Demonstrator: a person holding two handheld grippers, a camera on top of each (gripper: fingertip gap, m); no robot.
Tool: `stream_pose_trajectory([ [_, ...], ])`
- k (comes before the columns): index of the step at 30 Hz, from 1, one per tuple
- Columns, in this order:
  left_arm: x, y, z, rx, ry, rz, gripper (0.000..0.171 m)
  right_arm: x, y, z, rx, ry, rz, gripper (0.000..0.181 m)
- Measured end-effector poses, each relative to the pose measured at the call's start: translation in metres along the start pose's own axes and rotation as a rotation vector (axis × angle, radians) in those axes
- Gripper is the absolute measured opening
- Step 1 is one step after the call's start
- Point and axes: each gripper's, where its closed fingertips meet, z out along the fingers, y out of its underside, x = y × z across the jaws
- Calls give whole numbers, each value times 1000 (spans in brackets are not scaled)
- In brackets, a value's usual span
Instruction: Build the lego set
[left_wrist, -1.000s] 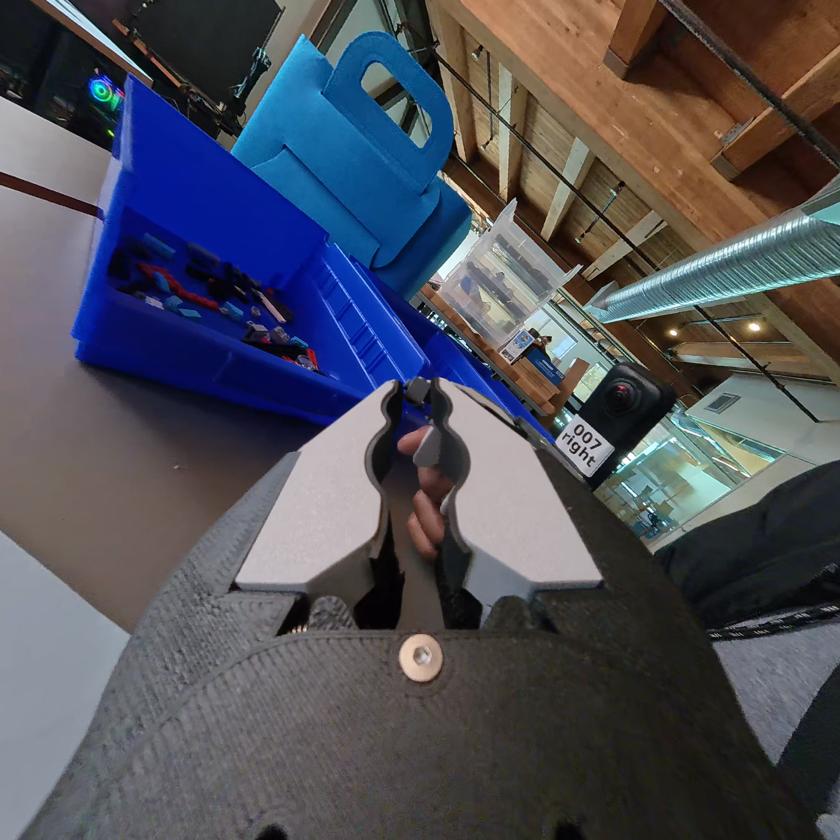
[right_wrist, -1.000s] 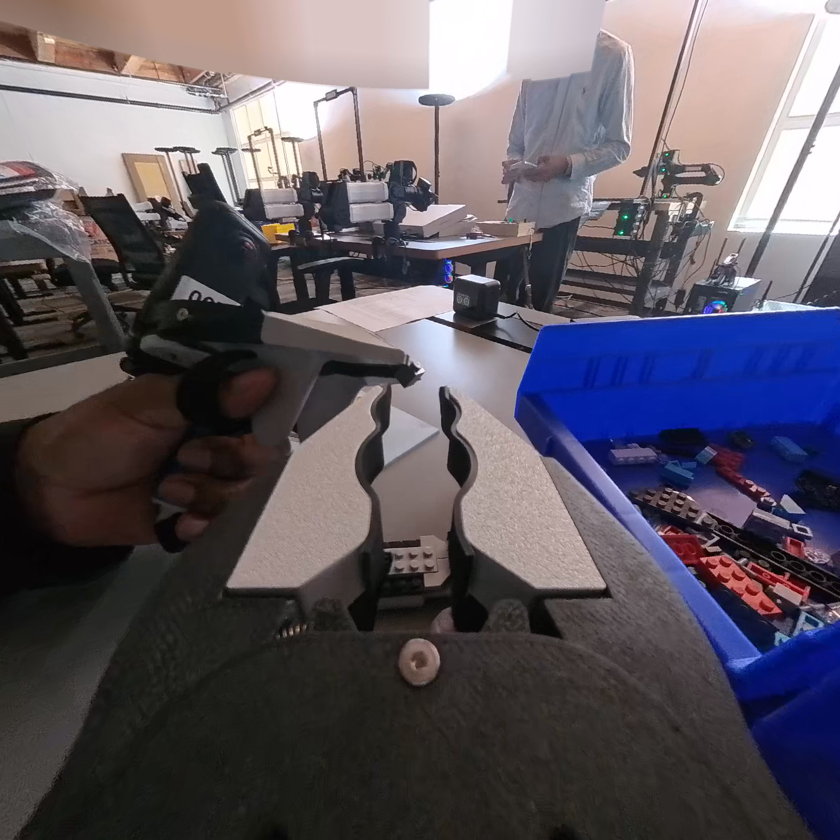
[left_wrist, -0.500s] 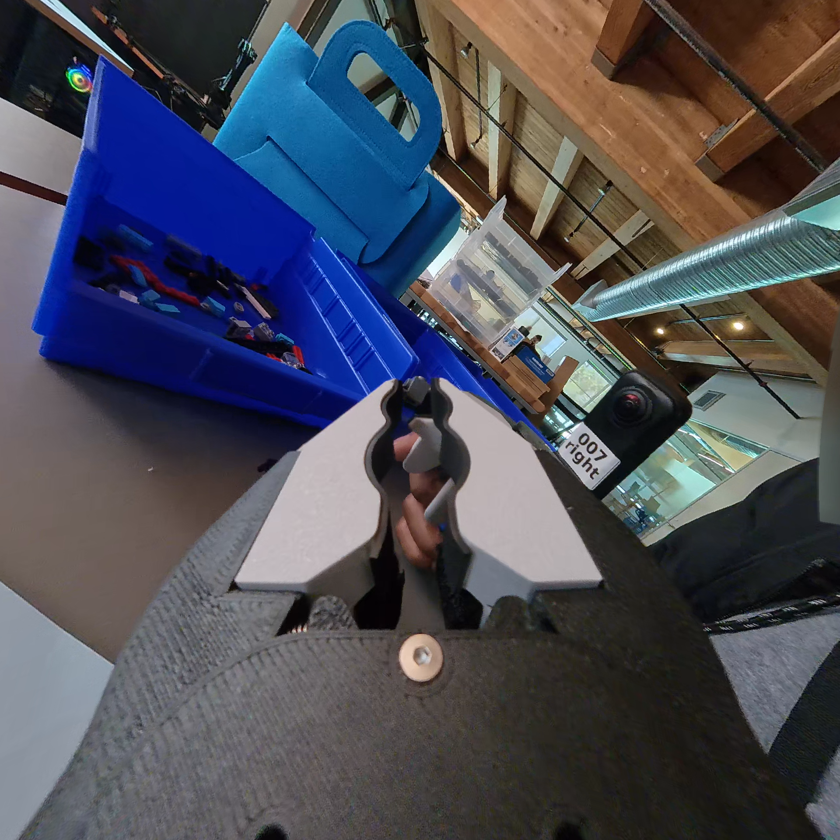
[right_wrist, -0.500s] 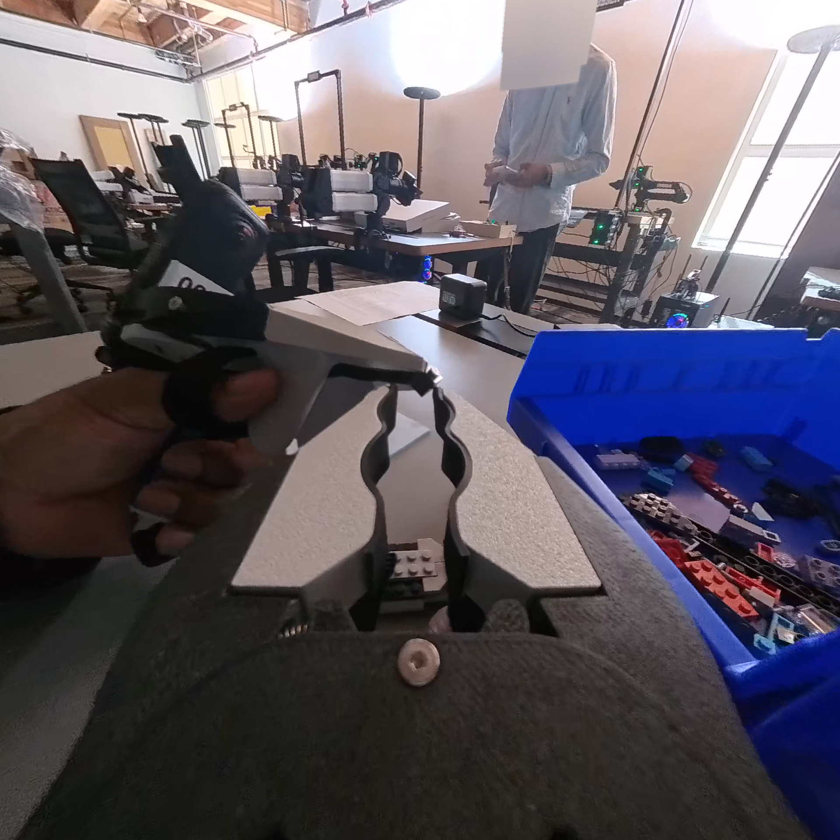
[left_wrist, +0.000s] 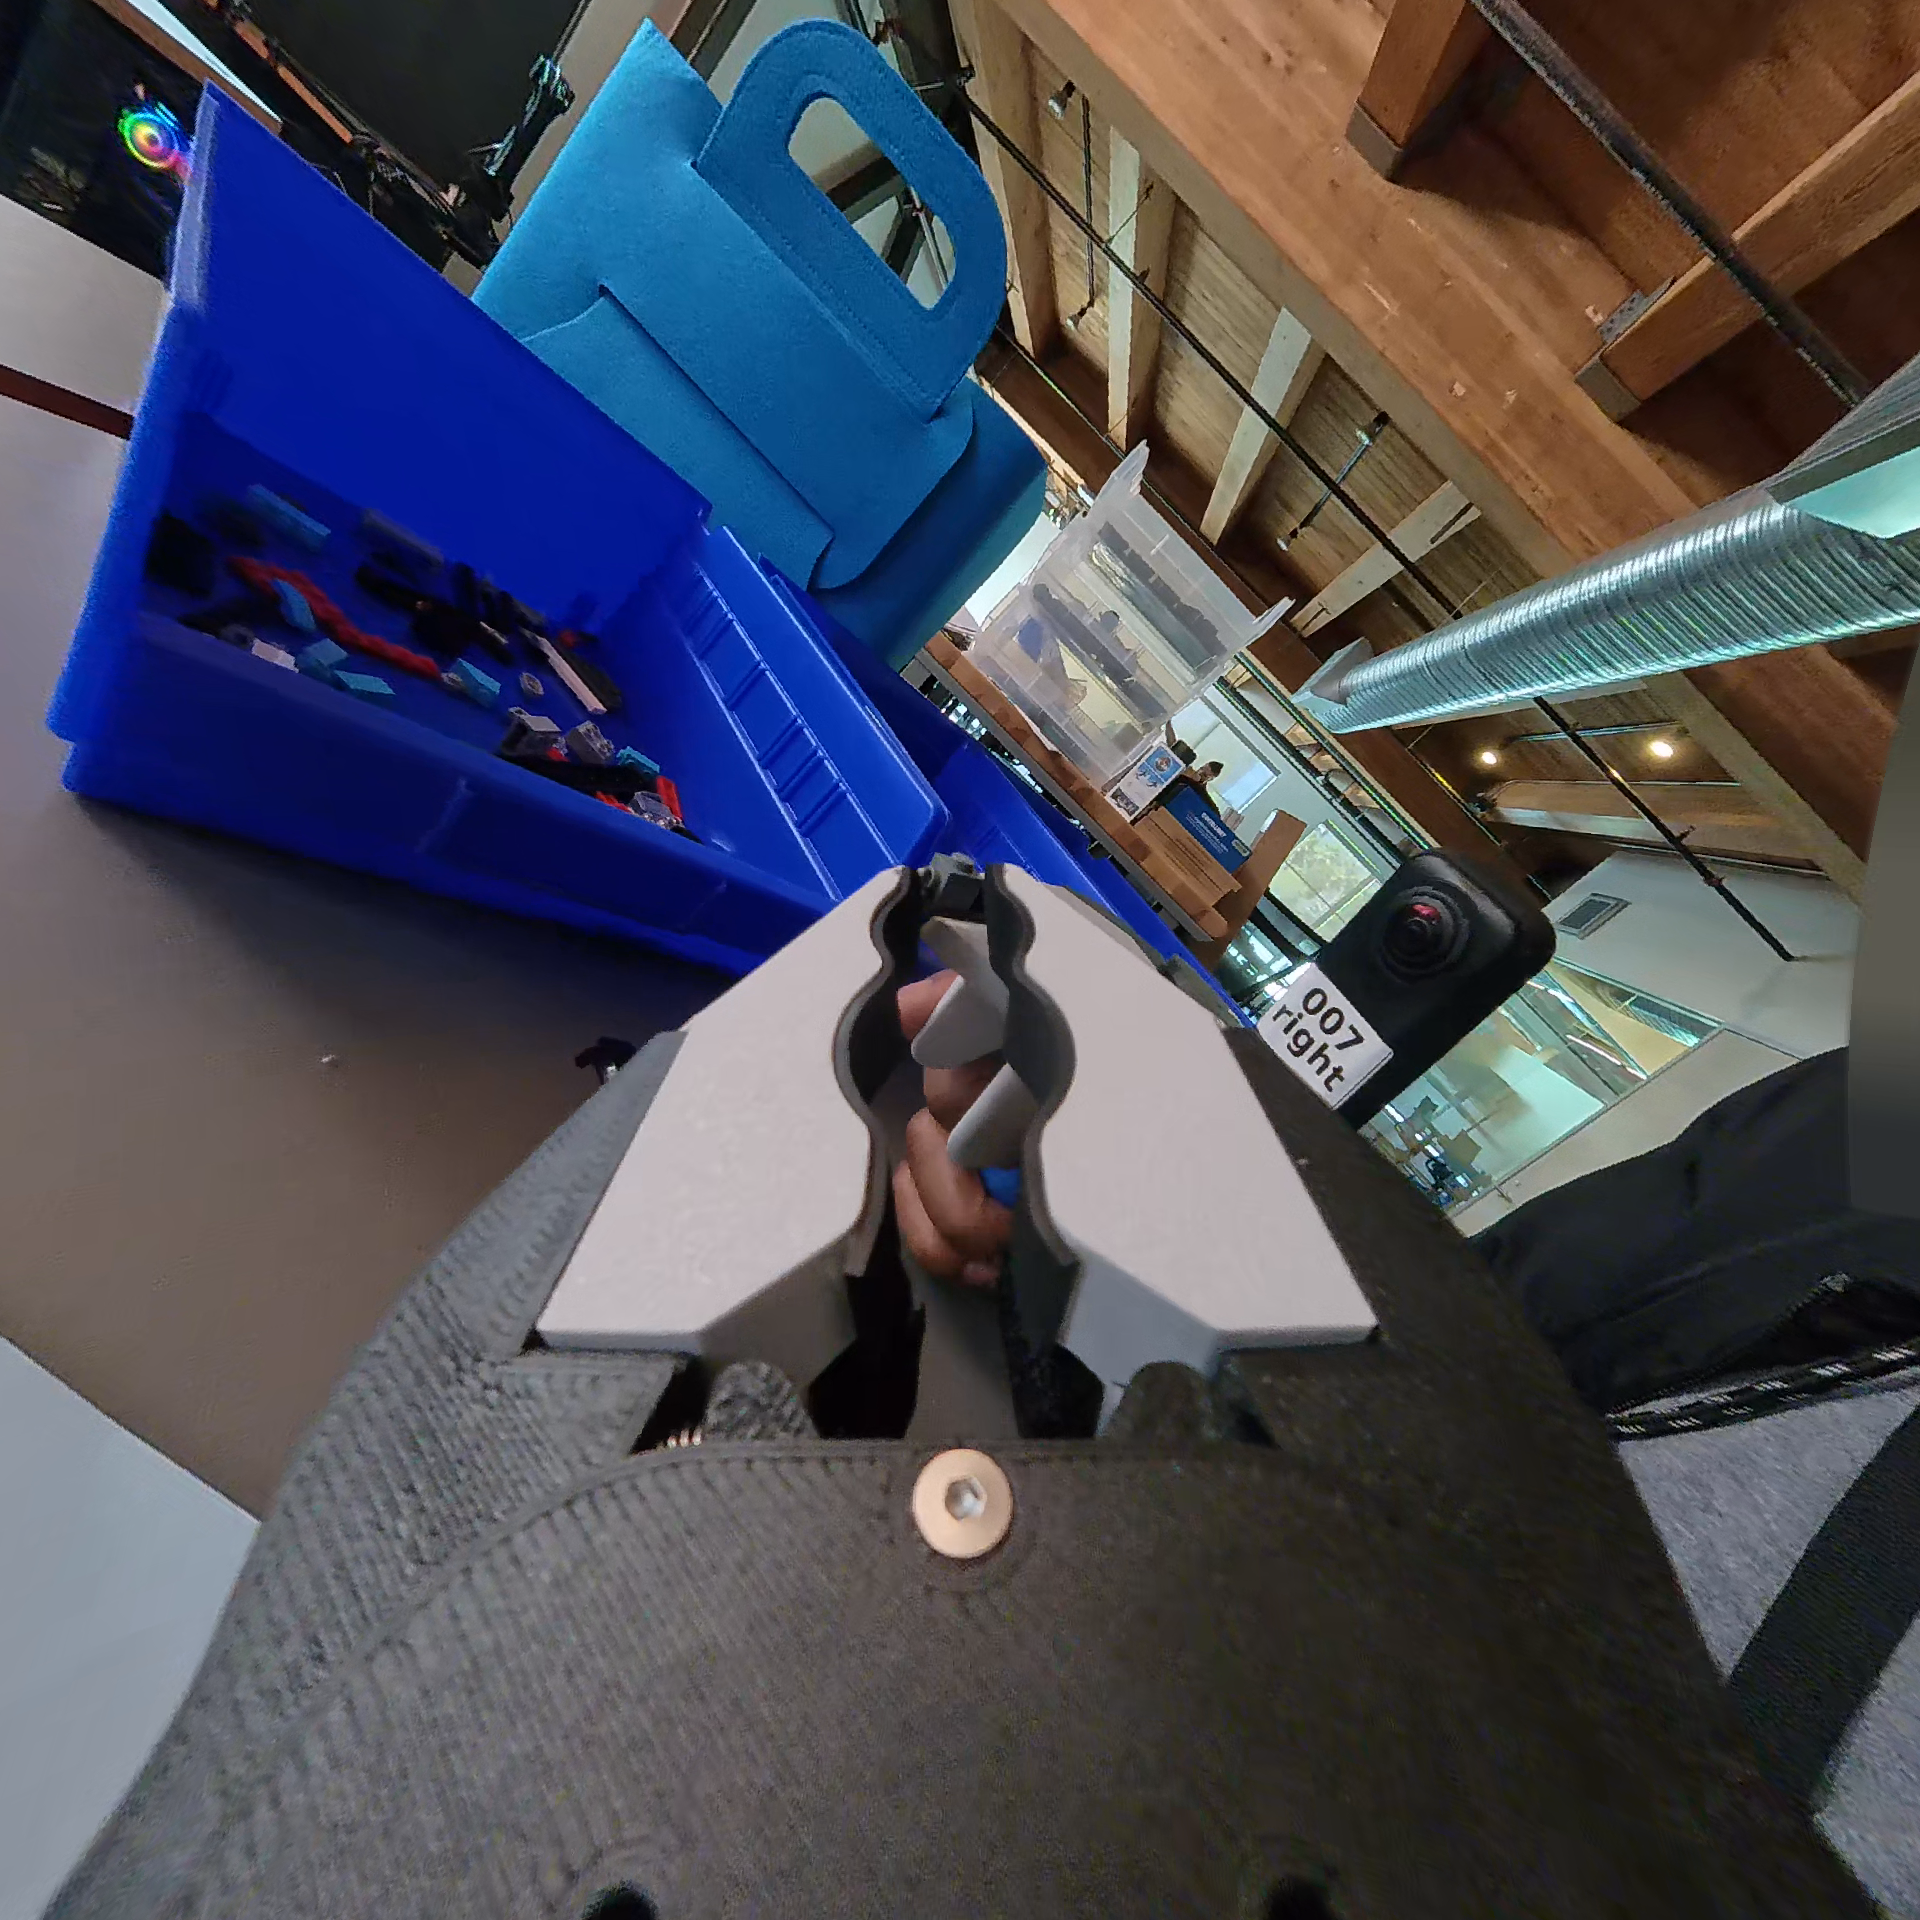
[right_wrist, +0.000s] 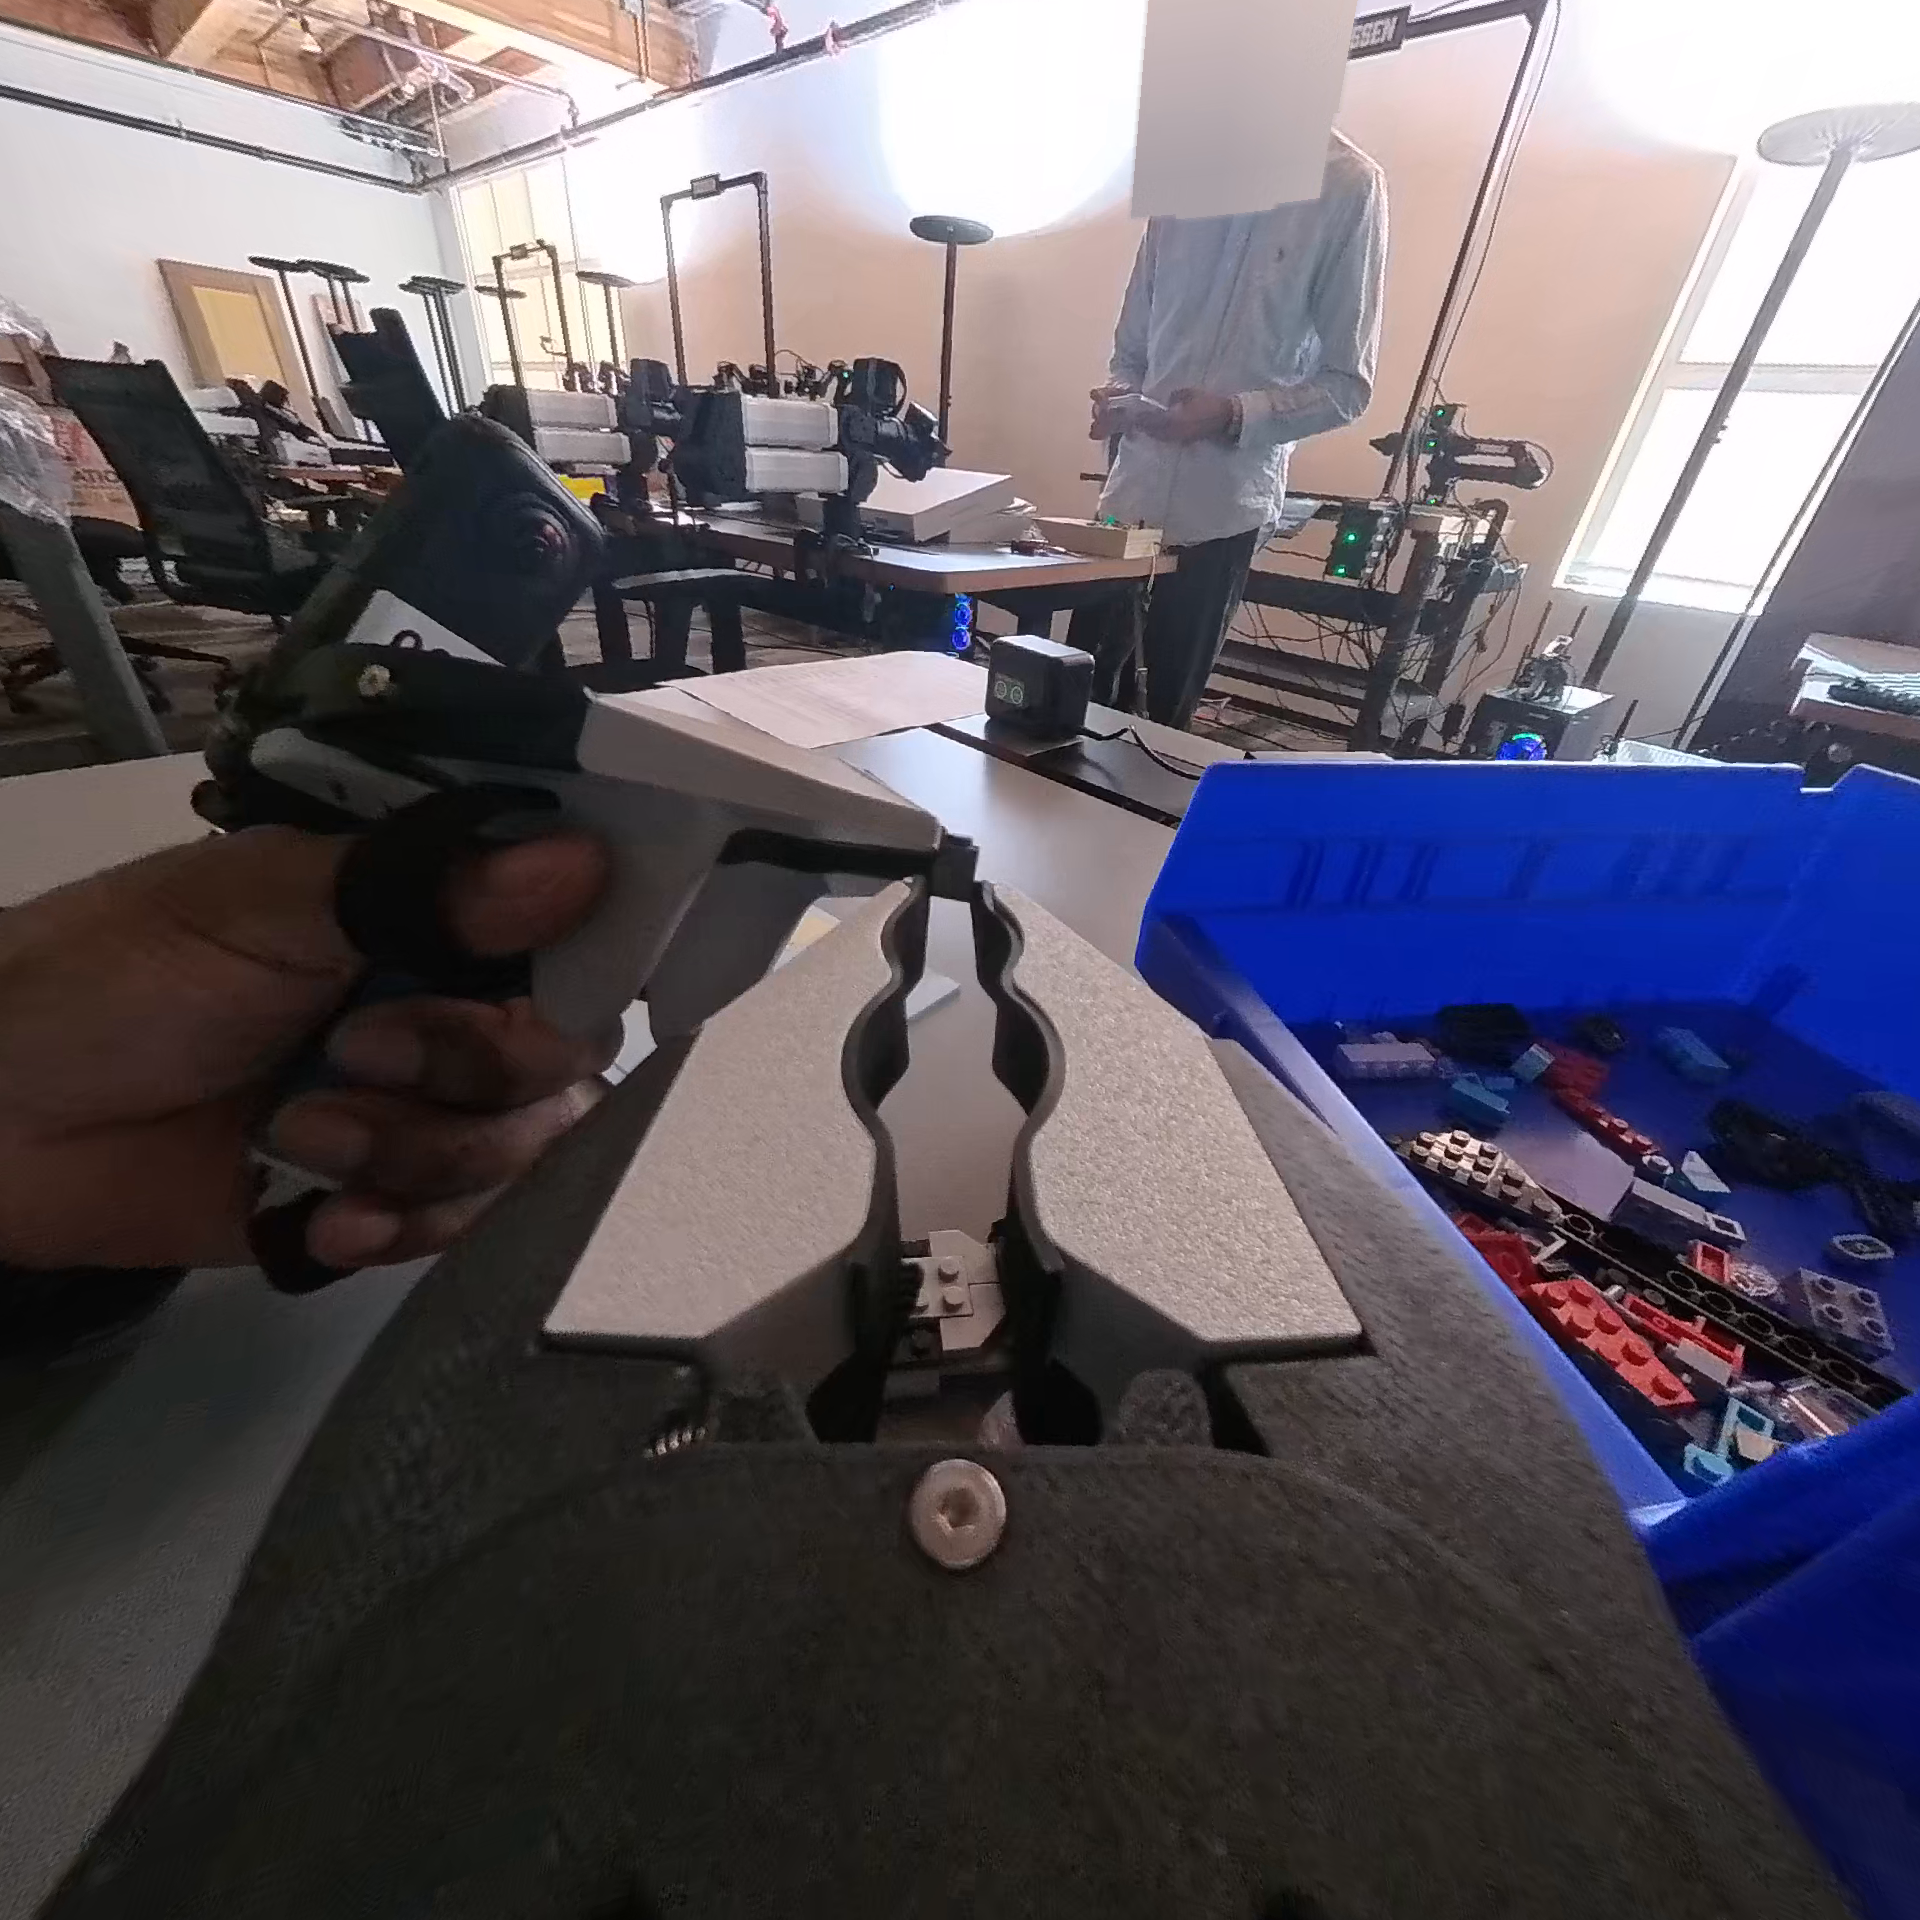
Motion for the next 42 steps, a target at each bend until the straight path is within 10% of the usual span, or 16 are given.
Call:
stream_pose_trajectory([
  [19, -11, 8, -1, -104, -78, 75, 10, -5, 15, -1, -102, -59, -57, 19],
  [28, -18, 3, -5, -100, -113, 79, 11, 25, 75, -19, -498, -107, 199, 65],
  [42, -10, 10, -12, -201, -85, 151, 11, -11, 103, -60, -736, -344, -35, 60],
])
